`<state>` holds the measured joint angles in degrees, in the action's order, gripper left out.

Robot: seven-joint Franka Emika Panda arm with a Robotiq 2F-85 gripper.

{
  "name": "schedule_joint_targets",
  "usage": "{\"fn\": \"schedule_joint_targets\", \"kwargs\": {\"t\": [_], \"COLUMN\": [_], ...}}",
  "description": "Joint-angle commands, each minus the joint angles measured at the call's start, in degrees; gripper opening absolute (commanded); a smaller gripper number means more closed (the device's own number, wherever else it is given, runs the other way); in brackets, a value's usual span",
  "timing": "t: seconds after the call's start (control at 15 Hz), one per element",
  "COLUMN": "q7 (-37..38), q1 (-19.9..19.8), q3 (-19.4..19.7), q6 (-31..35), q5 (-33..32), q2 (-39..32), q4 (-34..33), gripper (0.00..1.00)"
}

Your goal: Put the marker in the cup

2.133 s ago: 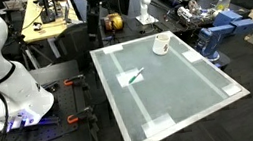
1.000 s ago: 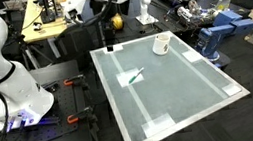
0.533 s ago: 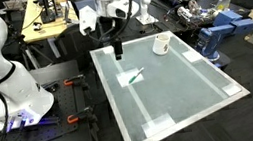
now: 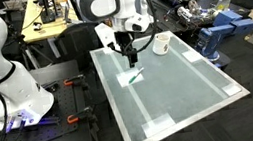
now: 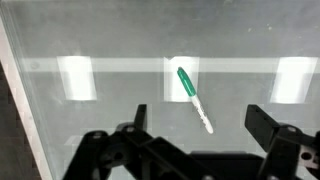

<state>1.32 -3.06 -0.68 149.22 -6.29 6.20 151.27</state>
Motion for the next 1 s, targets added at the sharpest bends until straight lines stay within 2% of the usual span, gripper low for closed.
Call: {"fn": "schedule_joint_targets", "kwargs": {"t": [0.0, 0.33, 0.93], "q7": [-3.5, -9.1, -13.0], "q1": [0.7, 1.1, 0.8], "q3": [0.5, 0.4, -0.3], "q6": [3.8, 7.0, 5.4], "q5": [-2.6, -1.4, -1.1], "q2": [-7.5, -15.1, -24.3], "q4": [-5.0, -10.2, -17.7], "gripper": [1.0, 1.0, 1.0]}}
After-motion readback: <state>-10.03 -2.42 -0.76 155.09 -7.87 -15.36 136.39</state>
